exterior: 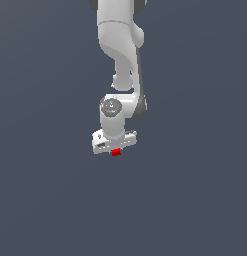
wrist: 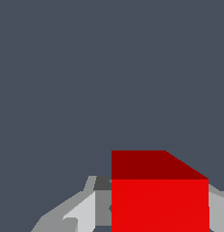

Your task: Pick up the red cube and move it to a goal position.

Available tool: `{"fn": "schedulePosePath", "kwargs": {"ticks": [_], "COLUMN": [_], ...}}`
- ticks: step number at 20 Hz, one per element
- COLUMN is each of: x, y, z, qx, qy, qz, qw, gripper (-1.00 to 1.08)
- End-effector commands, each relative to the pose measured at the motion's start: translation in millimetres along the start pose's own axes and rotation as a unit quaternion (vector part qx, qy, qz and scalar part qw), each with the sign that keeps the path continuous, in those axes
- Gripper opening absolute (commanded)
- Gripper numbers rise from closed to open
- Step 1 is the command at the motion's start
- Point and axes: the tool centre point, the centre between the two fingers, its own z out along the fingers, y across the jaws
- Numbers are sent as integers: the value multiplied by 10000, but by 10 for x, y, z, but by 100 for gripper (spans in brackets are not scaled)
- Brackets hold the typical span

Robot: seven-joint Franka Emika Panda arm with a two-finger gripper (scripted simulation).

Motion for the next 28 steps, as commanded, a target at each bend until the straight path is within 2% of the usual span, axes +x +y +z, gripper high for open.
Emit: {"fn": "schedulePosePath", "kwargs": {"ticks": [1, 17, 22, 28], "x": [38, 418, 507, 561], "y": [0, -5, -1, 3], "z": [-138, -1531, -1801, -1950], "qx": [-3, -3, -3, -3], "qy": [9, 9, 9, 9], "qz": [-1, -1, -1, -1], "qw": [10000, 10000, 10000, 10000], "gripper": [-100, -100, -100, -100]}}
